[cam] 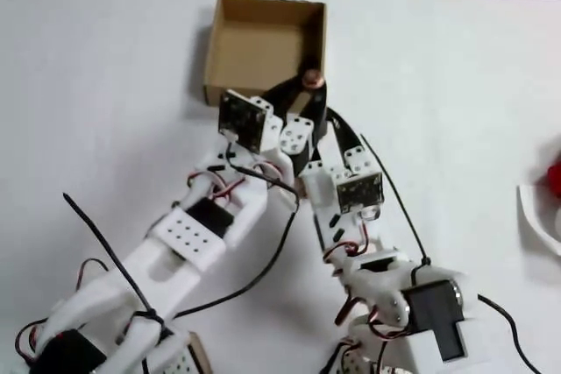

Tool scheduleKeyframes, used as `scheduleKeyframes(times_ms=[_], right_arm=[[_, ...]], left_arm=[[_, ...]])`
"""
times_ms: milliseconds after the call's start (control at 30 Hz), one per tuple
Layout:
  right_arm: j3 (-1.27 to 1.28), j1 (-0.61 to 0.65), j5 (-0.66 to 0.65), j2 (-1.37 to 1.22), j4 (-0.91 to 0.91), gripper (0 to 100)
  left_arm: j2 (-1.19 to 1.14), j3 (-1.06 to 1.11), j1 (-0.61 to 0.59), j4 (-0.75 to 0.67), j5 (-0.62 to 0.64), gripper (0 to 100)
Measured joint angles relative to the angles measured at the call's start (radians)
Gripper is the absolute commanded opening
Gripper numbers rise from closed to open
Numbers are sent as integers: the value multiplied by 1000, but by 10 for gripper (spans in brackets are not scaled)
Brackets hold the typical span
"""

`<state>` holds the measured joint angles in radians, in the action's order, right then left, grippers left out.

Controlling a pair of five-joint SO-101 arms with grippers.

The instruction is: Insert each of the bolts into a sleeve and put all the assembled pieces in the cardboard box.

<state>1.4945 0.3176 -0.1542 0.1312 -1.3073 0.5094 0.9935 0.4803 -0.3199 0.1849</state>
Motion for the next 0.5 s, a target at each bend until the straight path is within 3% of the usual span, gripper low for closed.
scheduleKeyframes(times_ms=[500], right_arm=[[2, 0, -3, -3, 2, 20]], left_arm=[[17, -2, 2, 138, 3, 25]])
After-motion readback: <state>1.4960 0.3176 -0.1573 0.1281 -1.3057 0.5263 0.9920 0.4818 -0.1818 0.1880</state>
